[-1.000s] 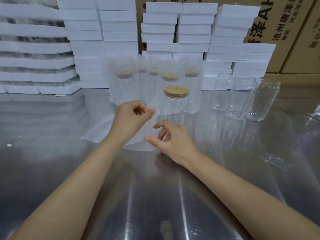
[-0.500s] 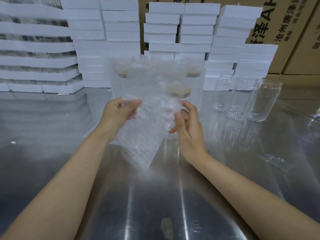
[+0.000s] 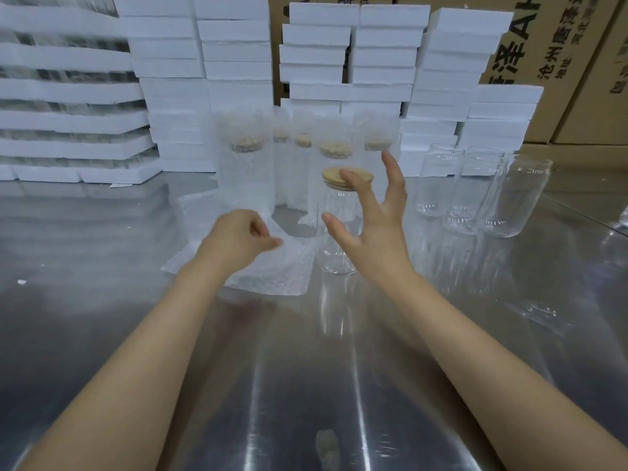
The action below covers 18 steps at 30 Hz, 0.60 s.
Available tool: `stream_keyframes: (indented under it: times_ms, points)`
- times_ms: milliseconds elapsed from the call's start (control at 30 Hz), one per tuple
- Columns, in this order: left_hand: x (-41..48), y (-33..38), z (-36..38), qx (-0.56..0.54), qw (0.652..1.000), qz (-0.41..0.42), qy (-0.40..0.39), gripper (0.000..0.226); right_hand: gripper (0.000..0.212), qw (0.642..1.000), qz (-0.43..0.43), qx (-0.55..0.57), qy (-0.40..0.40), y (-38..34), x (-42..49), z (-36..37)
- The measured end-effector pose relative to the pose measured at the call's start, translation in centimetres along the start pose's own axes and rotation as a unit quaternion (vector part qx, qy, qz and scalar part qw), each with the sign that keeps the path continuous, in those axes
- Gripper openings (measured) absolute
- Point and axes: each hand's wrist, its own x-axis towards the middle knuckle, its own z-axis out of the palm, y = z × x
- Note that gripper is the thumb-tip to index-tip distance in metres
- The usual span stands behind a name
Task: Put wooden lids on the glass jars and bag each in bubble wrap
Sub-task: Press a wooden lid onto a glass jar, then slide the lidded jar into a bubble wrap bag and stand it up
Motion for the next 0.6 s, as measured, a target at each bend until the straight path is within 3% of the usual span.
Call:
stream_keyframes:
  times_ms: [67,133,233,400,467,533,600]
  points:
    - [-0.4,-0.2,-0.3,0.065,0.986,-0.022,-0.151,0.033,0.055,1.0,0.013,0.026,-0.007,0.1,-0.1,0.1]
    - [-0.7,-0.5,-0.6,0.099,0.976,-0.031,-0.191,0.031,0.062,0.998,0.027,0.065,0.009,0.6,-0.4,0.1]
    - [-0.5,-0.9,-1.0,0.086,0.982,-0.029,-0.167,0.011,0.069,0.988,0.087,0.124,0.029,1.2,-0.8,-0.2]
    - [-0.3,-0.2,-0.8,-0.008,0.998,-0.008,-0.067,0.025,0.067,0.956,0.169,0.193,0.145,1.8,-1.0,-0.9]
    - [-0.5,0.4,-0.5,-0.073,0.997,0.003,-0.04,0.017,0.063,0.924,0.21,0.249,0.198,1.8,-0.7,-1.1]
    - [-0.9,1.2,0.3,-0.14,0.989,0.004,-0.052,0.003,0.059,0.869,0.265,0.341,0.242,1.6,-0.2,-1.3]
    - [-1.2,2.0,1.2,-0.202,0.977,-0.013,-0.068,0.015,0.056,0.812,0.303,0.436,0.242,1.3,0.0,-1.4]
